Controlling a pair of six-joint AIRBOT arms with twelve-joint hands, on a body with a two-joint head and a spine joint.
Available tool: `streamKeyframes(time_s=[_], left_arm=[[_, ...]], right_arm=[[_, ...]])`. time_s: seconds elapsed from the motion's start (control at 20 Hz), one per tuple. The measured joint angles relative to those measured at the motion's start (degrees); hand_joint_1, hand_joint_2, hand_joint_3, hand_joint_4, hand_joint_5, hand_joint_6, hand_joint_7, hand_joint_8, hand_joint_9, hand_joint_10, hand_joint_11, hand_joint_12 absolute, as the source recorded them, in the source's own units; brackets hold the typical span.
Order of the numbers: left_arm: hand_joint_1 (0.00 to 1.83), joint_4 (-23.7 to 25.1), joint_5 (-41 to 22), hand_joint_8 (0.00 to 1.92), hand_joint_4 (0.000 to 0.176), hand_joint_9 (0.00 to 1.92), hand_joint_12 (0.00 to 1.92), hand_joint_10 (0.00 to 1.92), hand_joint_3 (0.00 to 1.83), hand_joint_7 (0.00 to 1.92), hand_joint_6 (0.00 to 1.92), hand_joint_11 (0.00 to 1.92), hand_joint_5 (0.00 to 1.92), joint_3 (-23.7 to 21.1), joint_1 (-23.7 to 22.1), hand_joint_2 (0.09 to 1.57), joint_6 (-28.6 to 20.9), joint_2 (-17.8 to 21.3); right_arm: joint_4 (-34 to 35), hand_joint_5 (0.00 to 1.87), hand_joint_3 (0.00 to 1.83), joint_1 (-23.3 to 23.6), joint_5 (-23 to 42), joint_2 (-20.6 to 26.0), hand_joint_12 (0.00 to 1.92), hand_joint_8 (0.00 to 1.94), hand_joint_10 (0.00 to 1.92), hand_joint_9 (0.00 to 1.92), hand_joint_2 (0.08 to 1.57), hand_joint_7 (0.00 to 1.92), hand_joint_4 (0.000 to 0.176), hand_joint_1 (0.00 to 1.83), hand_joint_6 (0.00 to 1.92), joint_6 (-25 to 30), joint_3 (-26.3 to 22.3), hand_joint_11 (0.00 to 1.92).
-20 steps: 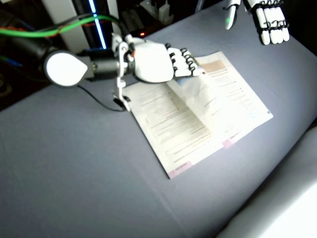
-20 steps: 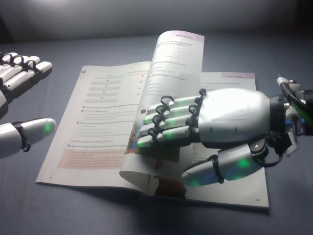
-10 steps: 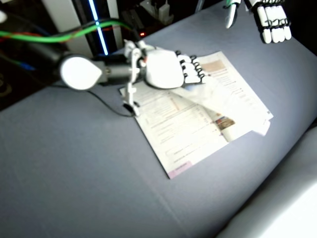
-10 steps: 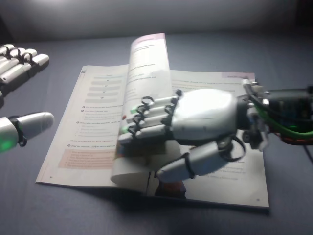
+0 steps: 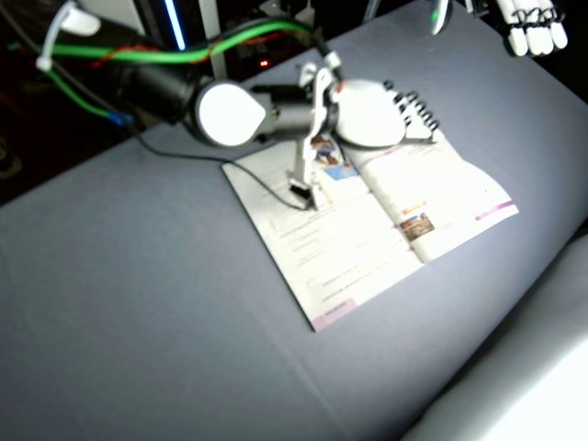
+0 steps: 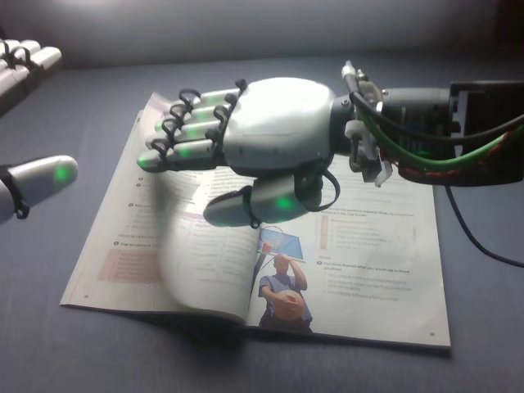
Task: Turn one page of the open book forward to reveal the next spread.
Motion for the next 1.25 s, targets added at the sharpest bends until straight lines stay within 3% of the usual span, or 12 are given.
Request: streamKeyframes(time_s=[0.2, 0.3, 0.35, 0.55, 0.6, 0.65, 0.8, 0.85, 0.9, 0.95, 1.05, 1.25], left_arm=[[0.0, -2.25, -4.81, 0.01, 0.0, 0.06, 0.02, 0.01, 0.01, 0.09, 0.02, 0.05, 0.12, -1.79, 1.62, 1.3, 1.09, 2.45], [0.0, -4.22, -6.1, 0.01, 0.0, 0.06, 0.02, 0.01, 0.01, 0.09, 0.01, 0.05, 0.12, -2.54, 3.02, 1.29, 1.27, 3.21], [0.0, -4.57, -6.47, 0.01, 0.0, 0.06, 0.03, 0.0, 0.01, 0.09, 0.02, 0.05, 0.13, -2.91, 3.61, 1.3, 1.29, 3.54], [0.0, -3.74, -6.43, 0.0, 0.0, 0.05, 0.02, 0.0, 0.01, 0.08, 0.01, 0.03, 0.12, -3.54, 3.93, 1.3, 1.29, 3.54], [0.0, -3.91, -6.64, 0.0, 0.0, 0.05, 0.01, 0.0, 0.02, 0.07, 0.0, 0.0, 0.12, -3.76, 4.35, 1.32, 1.25, 3.56], [0.0, -3.91, -6.62, 0.0, 0.0, 0.05, 0.0, 0.0, 0.01, 0.05, 0.0, 0.0, 0.1, -3.91, 4.68, 1.32, 1.27, 3.61], [0.0, -3.15, -6.78, 0.01, 0.0, 0.08, 0.0, 0.01, 0.01, 0.07, 0.0, 0.01, 0.1, -5.29, 5.68, 1.32, 1.27, 4.31], [0.0, -2.78, -7.02, 0.01, 0.0, 0.08, 0.0, 0.01, 0.01, 0.07, 0.0, 0.01, 0.1, -5.33, 5.73, 1.32, 1.29, 4.31], [0.0, -2.58, -7.56, 0.01, 0.0, 0.07, 0.0, 0.01, 0.0, 0.08, 0.0, 0.01, 0.1, -5.75, 5.77, 1.29, 1.29, 4.31], [0.0, -2.36, -7.82, 0.01, 0.0, 0.08, 0.01, 0.01, 0.0, 0.1, 0.01, 0.02, 0.12, -5.81, 5.86, 1.3, 1.31, 4.24], [0.0, -2.64, -9.27, 0.01, 0.0, 0.1, 0.01, 0.01, 0.0, 0.11, 0.01, 0.03, 0.14, -5.81, 5.84, 1.29, 1.09, 3.43], [0.0, -1.66, -12.0, 0.01, 0.0, 0.06, 0.01, 0.0, 0.01, 0.12, 0.0, 0.02, 0.13, -5.51, 5.42, 1.34, -2.19, 0.7]], right_arm=[[2.23, 0.37, 0.0, 0.52, 7.34, 5.46, 0.17, 0.01, 0.01, 0.32, 1.4, 0.36, 0.0, 0.04, 0.01, -0.15, -5.68, 0.25], [3.45, 0.35, 0.0, 0.52, 10.86, 7.58, 0.28, 0.0, 0.0, 0.29, 1.37, 0.35, 0.0, 0.03, 0.0, -0.39, -7.8, 0.33], [3.76, 0.33, 0.0, 0.52, 13.57, 9.22, 0.28, 0.0, 0.0, 0.23, 1.35, 0.33, 0.0, 0.17, 0.0, -0.66, -9.62, 0.25], [4.31, 0.26, 0.01, 0.44, 20.26, 14.38, 0.18, 0.0, 0.0, 0.15, 1.38, 0.23, 0.0, 0.06, 0.0, -1.27, -13.94, 0.04], [6.19, 0.3, 0.0, -0.81, 21.46, 16.17, 0.21, 0.02, 0.02, 0.21, 1.38, 0.3, 0.0, 0.17, 0.01, -1.36, -14.19, 0.05], [7.54, 0.29, 0.0, -1.95, 21.55, 17.66, 0.3, 0.01, 0.01, 0.22, 1.41, 0.3, 0.0, 0.1, 0.0, -1.4, -14.43, 0.01], [11.1, 0.21, 0.0, -5.62, 19.85, 21.99, 0.27, 0.0, 0.0, 0.11, 1.38, 0.2, 0.0, 0.01, 0.0, -1.66, -14.4, 0.0], [13.11, 0.21, 0.0, -6.4, 19.67, 23.1, 0.27, 0.0, 0.0, 0.11, 1.38, 0.2, 0.0, 0.01, 0.0, -2.21, -14.4, 0.0], [16.96, 0.24, 0.0, -7.67, 19.71, 24.76, 0.55, 0.0, 0.0, 0.17, 1.33, 0.23, 0.0, 0.0, 0.0, -3.69, -14.49, 0.02], [19.93, 0.25, 0.0, -8.55, 19.82, 25.53, 0.65, 0.0, 0.01, 0.22, 1.36, 0.27, 0.0, 0.0, 0.0, -4.87, -14.53, 0.0], [28.74, 0.18, 0.0, -12.0, 19.8, 27.26, 0.37, 0.01, 0.0, 0.15, 1.37, 0.19, 0.0, 0.0, 0.01, -7.96, -14.82, 0.0], [46.56, 0.22, 0.0, -22.36, 26.03, 32.06, 0.28, 0.0, 0.0, 0.14, 1.34, 0.2, 0.0, 0.05, 0.0, -13.88, -17.29, 0.02]])
